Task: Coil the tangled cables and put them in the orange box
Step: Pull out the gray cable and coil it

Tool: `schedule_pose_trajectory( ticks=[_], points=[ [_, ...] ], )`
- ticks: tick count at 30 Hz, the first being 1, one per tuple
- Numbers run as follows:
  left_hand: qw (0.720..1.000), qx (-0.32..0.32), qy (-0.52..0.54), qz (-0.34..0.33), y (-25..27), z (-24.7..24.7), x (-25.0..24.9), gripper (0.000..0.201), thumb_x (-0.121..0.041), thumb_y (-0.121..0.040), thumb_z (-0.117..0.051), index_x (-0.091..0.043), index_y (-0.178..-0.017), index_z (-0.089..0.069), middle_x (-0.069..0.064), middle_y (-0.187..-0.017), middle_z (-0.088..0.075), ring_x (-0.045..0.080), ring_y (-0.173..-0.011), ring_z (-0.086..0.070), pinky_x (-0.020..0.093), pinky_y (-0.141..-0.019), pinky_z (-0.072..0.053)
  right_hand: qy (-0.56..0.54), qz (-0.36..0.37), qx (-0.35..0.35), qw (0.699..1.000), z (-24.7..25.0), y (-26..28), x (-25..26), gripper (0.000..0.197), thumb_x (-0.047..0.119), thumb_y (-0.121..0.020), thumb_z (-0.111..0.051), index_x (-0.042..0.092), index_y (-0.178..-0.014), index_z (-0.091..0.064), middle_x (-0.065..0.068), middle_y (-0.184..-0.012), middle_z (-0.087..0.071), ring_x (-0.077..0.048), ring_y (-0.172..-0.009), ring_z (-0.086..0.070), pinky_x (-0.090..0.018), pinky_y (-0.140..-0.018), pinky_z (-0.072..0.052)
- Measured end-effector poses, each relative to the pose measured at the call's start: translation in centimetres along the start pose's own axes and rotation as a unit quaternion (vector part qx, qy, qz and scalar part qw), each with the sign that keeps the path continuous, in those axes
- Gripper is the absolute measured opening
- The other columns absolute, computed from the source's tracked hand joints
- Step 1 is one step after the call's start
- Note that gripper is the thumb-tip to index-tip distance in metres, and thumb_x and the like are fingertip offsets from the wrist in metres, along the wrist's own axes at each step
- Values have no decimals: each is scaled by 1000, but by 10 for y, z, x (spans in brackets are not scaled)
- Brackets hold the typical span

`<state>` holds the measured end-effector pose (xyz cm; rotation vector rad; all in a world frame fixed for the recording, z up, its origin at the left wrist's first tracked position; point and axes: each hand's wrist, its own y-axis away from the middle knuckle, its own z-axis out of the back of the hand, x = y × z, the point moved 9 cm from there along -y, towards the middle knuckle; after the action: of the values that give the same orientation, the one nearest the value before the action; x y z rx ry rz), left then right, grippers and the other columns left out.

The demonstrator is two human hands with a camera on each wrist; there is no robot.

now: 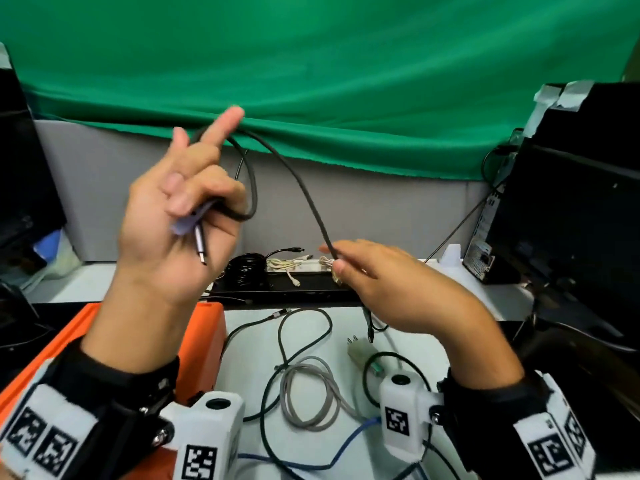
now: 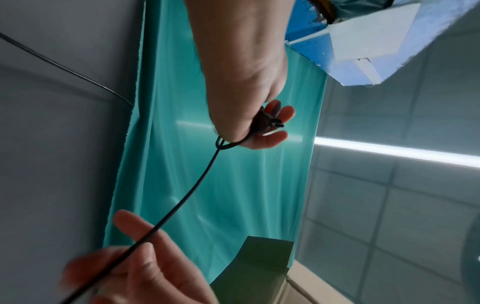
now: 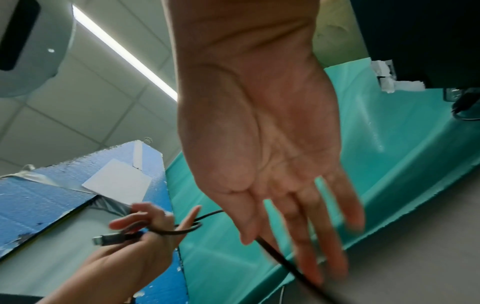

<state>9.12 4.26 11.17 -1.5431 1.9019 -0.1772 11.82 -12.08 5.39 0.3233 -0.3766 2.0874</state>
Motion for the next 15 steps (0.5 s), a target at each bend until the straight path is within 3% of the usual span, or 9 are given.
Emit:
schedule_pose_trajectory(
  ticks=[1,3,5,6,8,10,12,15],
  points=[
    [1000,0,-25,12,0,2,7,52,-27,-113,-25,0,-156,-17,17,-60,-52,26,-42,-43,38,-73,-56,20,0,-26,999,4,0,3,45,38,-108,-36,31,-153,-35,4,-145,-49,-17,-138,-40,-42,-119,-27],
    [997,12,-64,48,-1,1,25,53,-31,-113,-26,-3,-157,-18,11,-57,-49,20,-39,-38,39,-73,-58,-26,34,-136,990,24,5,20,58,33,-108,-38,29,-162,-14,8,-161,-28,-7,-149,-18,-41,-126,-7],
    [992,35,-78,97,0,-6,45,54,-36,-112,-25,-2,-154,-27,8,-52,-40,15,-38,-34,38,-69,-60,-101,85,-213,968,36,10,35,60,27,-109,-37,27,-162,-11,12,-162,-28,-1,-149,-19,-41,-126,-8],
    [988,48,-82,118,2,-11,54,54,-37,-112,-24,0,-150,-33,6,-51,-35,14,-38,-33,38,-68,-60,-123,103,-222,962,36,11,39,58,25,-109,-37,27,-162,-14,10,-158,-35,-2,-146,-28,-41,-125,-16],
    [982,79,-78,152,6,-21,66,50,-35,-113,-22,2,-139,-44,1,-52,-29,15,-38,-32,38,-68,-59,-148,122,-231,954,33,10,43,53,24,-109,-38,28,-160,-24,6,-133,-55,-7,-122,-52,-37,-109,-40],
    [980,106,-59,160,9,-31,69,47,-31,-113,-20,2,-131,-47,0,-52,-28,16,-40,-33,39,-74,-58,-176,121,-244,946,34,9,39,50,23,-108,-40,34,-157,-33,8,-98,-61,-8,-85,-60,-37,-84,-52],
    [985,109,-32,127,8,-35,58,44,-29,-113,-21,3,-131,-45,0,-55,-29,16,-43,-36,40,-87,-56,-194,116,-232,946,32,6,34,47,26,-108,-41,42,-152,-38,6,-73,-57,-7,-59,-52,-35,-62,-50],
    [998,50,4,37,2,-23,29,41,-22,-112,-27,8,-133,-44,7,-55,-42,26,-54,-54,46,-99,-51,-167,100,-154,969,13,1,36,41,34,-108,-40,49,-147,-41,10,-59,-52,-5,-53,-43,-31,-56,-39]
  ],
)
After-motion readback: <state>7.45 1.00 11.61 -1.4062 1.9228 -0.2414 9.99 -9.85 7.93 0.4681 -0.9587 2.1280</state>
